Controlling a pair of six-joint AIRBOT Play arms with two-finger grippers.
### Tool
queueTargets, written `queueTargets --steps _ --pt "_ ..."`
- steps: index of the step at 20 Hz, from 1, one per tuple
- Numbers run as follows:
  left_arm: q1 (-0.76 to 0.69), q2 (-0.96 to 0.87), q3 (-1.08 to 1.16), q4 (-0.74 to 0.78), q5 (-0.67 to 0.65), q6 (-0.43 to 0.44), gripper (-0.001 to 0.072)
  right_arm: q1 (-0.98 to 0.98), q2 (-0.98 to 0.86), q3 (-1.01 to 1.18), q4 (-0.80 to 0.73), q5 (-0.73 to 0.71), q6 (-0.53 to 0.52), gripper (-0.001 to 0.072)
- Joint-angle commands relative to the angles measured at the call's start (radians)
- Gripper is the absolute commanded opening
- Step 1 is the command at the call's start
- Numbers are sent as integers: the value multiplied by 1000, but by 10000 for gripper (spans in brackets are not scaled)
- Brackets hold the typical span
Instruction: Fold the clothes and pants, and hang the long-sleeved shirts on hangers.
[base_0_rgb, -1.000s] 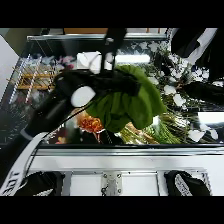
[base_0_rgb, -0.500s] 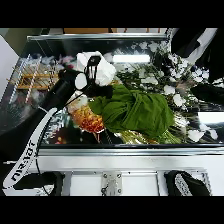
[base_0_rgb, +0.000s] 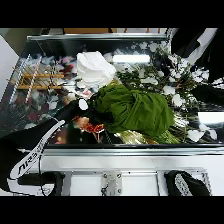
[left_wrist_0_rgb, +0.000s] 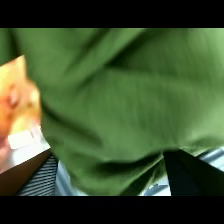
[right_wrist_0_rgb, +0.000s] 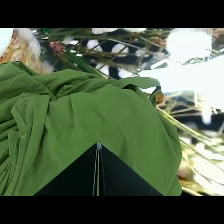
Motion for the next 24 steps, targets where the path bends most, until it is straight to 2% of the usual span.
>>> queueTargets --steps 1,2,3,5,7,9,11,12,13,14,17,21,24 --pt "-16 -74 65 -28 10 19 368 0 -2 -6 -7 1 0 11" --pt "-8 -79 79 -24 8 19 165 0 -2 -7 -15 5 1 11" --pt "10 -74 91 -23 3 21 12 0 -2 -7 -35 10 15 11" --pt "75 -29 122 64 -27 20 12 0 -2 -7 -88 31 19 11" --pt "170 46 166 229 -79 18 12 0 -2 -10 -153 48 31 11" --pt "276 118 200 352 -125 18 13 0 -2 -23 -209 47 94 11" --pt "376 166 202 384 -162 21 13 0 -3 -51 -213 41 105 11" --pt "411 174 202 385 -192 21 99 1 -8 -66 -211 42 105 11" --pt "440 174 202 383 -231 21 512 1 -13 -80 -209 43 106 11" --pt "451 175 192 381 -258 21 612 1 -16 -93 -209 45 106 11" --pt "388 225 76 381 -222 25 610 2 -19 -125 -209 46 106 11" --pt "190 322 -98 380 -167 72 611 2 -19 -132 -209 45 106 11" --pt "81 308 -174 380 -82 87 611 3 -19 -132 -208 47 106 11"
